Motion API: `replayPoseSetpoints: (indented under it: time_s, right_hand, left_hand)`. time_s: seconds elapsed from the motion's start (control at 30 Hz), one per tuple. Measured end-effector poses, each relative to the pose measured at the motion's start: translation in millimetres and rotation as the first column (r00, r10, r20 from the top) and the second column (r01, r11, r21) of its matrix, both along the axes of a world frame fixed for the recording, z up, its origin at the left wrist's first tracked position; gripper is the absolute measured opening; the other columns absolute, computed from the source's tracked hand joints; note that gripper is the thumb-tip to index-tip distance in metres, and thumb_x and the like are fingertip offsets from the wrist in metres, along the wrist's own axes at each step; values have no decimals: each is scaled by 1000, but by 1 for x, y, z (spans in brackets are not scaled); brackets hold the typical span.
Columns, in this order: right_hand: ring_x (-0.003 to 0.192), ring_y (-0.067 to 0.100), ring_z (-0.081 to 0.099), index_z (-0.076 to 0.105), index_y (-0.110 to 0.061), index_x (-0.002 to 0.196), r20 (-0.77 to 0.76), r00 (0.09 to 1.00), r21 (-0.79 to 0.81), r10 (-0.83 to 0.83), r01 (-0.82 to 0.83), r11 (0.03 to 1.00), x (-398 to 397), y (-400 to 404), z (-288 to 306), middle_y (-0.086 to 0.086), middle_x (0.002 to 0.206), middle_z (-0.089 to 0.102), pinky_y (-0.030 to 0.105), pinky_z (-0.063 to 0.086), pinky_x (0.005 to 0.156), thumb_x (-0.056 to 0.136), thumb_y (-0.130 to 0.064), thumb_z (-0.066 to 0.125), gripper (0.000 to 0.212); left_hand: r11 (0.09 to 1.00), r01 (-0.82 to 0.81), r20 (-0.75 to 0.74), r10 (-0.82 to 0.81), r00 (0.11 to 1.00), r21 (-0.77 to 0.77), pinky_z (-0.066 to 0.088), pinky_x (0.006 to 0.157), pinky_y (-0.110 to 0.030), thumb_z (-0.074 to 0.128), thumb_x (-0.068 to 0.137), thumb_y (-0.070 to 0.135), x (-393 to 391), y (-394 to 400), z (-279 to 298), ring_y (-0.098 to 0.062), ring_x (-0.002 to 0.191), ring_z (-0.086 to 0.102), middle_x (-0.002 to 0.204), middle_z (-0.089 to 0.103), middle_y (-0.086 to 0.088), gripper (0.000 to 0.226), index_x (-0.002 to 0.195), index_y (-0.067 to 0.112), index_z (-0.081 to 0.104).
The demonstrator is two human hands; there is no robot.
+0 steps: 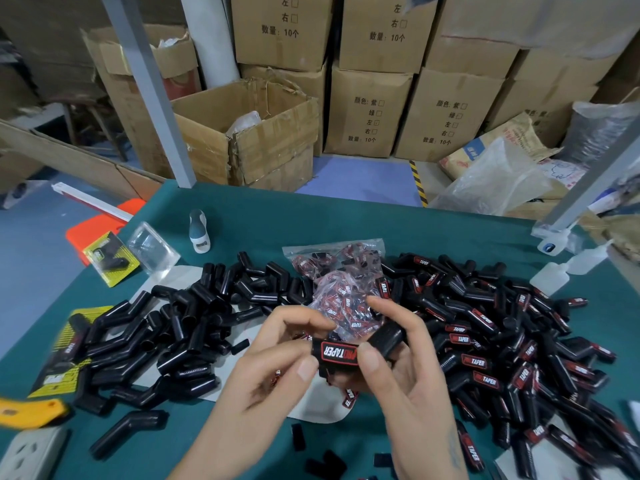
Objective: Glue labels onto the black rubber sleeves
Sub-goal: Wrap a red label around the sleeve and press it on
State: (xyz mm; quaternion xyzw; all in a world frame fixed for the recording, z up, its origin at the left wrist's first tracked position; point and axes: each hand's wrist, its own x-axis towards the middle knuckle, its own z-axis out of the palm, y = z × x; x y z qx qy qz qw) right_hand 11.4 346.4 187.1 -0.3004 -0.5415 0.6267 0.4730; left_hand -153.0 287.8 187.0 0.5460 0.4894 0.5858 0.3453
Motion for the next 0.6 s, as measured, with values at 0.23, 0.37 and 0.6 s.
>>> replayPoseSetpoints:
  time_s: [0.23,0.37,0.6]
  right_hand:
    - [79,29,76,63,-33,135,33,999,-4,1,-1,1000,2,5,-6,11,96,76,42,63,74,89,-64,72,56]
    - [82,37,76,59,-29,140,55,998,-20,20,-19,1000,4,5,-8,17,103,74,45,62,75,93,-62,67,57]
    - [77,39,75,60,-31,139,73,997,-47,41,-38,998,5,5,-6,21,100,74,44,61,76,89,-66,69,62]
  left_hand:
    - [999,-31,22,32,999,-11,48,95,-25,59,98,29,3,0,2,-21,113,62,120,62,6,26,96,21,83]
    - [999,-46,44,47,998,-14,49,91,-24,59,97,28,2,0,3,-20,109,63,118,63,5,26,93,21,83]
    - [999,-48,61,48,997,-4,49,92,-23,60,97,27,2,-1,1,-19,108,63,117,64,5,27,94,13,83]
